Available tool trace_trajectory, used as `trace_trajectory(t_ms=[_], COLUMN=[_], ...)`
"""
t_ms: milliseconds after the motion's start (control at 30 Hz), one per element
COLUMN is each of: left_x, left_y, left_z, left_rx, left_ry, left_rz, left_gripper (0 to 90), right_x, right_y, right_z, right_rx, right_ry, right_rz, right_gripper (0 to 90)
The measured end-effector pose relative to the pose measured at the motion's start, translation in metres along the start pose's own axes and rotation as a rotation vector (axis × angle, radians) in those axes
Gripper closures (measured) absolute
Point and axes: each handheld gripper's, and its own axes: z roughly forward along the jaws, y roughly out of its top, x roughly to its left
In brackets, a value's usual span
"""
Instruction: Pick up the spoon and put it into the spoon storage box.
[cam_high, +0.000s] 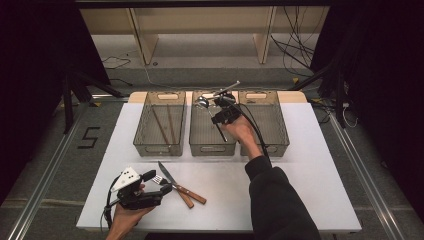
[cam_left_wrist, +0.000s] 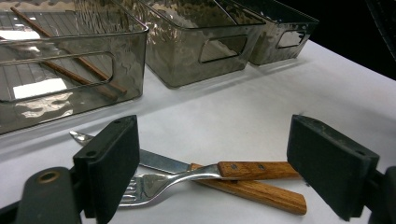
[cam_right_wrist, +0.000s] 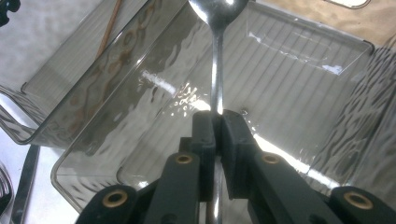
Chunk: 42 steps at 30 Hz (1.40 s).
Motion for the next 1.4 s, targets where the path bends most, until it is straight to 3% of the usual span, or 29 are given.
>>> trace_trajectory(t_ms=[100,167,233,433,567,867,1400], left_x=[0.0,0.0,0.0,0.0,0.0,0.0,0.002], left_y=[0.0,0.0,0.0,0.0,0.0,0.0,-0.001], left_z=[0.0,0.0,0.0,0.0,0.0,0.0,0.0], left_rx=[0.0,0.001,0.0,-0.003,-0.006,-0.008,-0.01], left_ry=[-0.002,-0.003,-0.003,-0.001,0.002,0.004,0.011], left_rz=[-0.001,-0.001,0.0,-0.005,-0.01,-0.013,-0.021], left_gripper=[16.8,16.7,16.8,16.8,16.8,16.8,16.8], right_x=[0.001,0.001,0.002,0.007,0.016,0.035,0.049], right_y=[0.0,0.0,0.0,-0.001,-0.005,-0.021,-0.043], right_z=[0.003,0.005,0.005,-0.003,-0.013,-0.034,-0.048], right_rx=[0.001,0.004,0.005,-0.003,-0.031,-0.1,-0.163], right_ry=[0.013,0.039,0.059,0.086,0.102,0.14,0.166], right_rz=[0.004,0.014,0.02,-0.013,-0.062,-0.138,-0.17], right_gripper=[83.5,70.0,66.2,56.4,47.9,41.9,35.2])
